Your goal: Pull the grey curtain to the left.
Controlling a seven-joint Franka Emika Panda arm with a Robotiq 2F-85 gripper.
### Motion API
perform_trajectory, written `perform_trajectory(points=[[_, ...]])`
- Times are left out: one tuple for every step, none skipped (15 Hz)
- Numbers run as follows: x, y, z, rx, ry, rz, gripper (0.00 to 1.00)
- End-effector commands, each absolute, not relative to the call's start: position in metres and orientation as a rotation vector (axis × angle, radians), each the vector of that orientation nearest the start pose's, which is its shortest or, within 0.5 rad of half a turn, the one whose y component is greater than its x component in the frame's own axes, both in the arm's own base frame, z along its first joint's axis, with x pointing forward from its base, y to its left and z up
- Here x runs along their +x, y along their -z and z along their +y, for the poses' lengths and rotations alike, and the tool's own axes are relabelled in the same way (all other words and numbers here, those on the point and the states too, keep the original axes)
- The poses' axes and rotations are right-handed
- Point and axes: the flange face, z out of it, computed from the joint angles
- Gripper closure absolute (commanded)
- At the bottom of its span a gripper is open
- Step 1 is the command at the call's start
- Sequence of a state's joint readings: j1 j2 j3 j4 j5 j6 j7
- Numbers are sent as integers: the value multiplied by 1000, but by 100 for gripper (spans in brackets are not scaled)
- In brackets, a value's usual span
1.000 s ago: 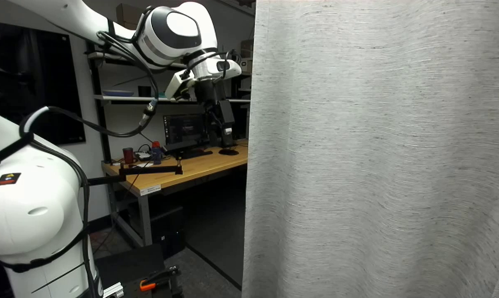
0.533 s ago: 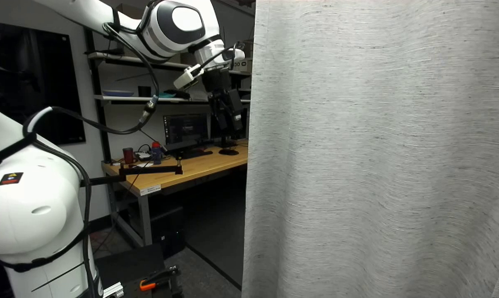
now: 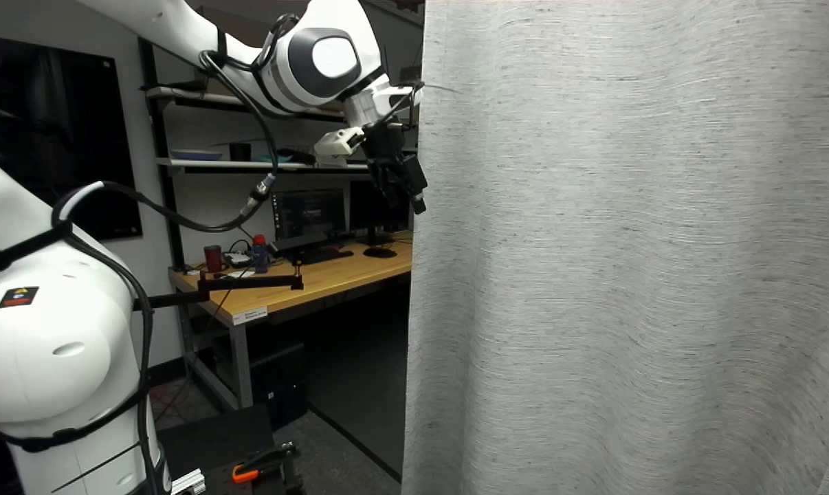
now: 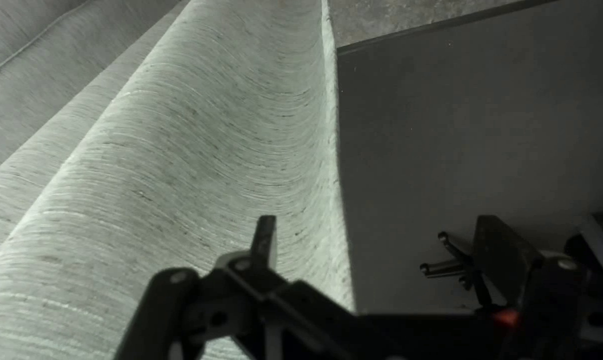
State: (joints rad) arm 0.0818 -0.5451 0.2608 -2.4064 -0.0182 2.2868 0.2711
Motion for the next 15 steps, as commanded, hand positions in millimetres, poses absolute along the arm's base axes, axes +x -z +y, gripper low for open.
perform_trajectory(points=[[418, -524, 158, -3057, 685, -98, 0], [421, -516, 156, -3062, 684, -89, 0], [424, -509, 154, -3066, 673, -82, 0], [427, -502, 150, -3071, 660, -70, 0], [429, -497, 145, -3075, 653, -55, 0], [432, -492, 138, -3080, 646, -35, 0], [434, -488, 132, -3082, 644, -16, 0], [437, -485, 125, -3081, 648, 8, 0], [440, -483, 119, -3077, 662, 25, 0], [444, -482, 113, -3068, 689, 38, 0], [447, -482, 110, -3057, 718, 48, 0], [449, -481, 108, -3046, 747, 47, 0], [451, -479, 107, -3037, 774, 40, 0], [453, -478, 107, -3032, 794, 30, 0], [454, -475, 109, -3029, 807, 14, 0]])
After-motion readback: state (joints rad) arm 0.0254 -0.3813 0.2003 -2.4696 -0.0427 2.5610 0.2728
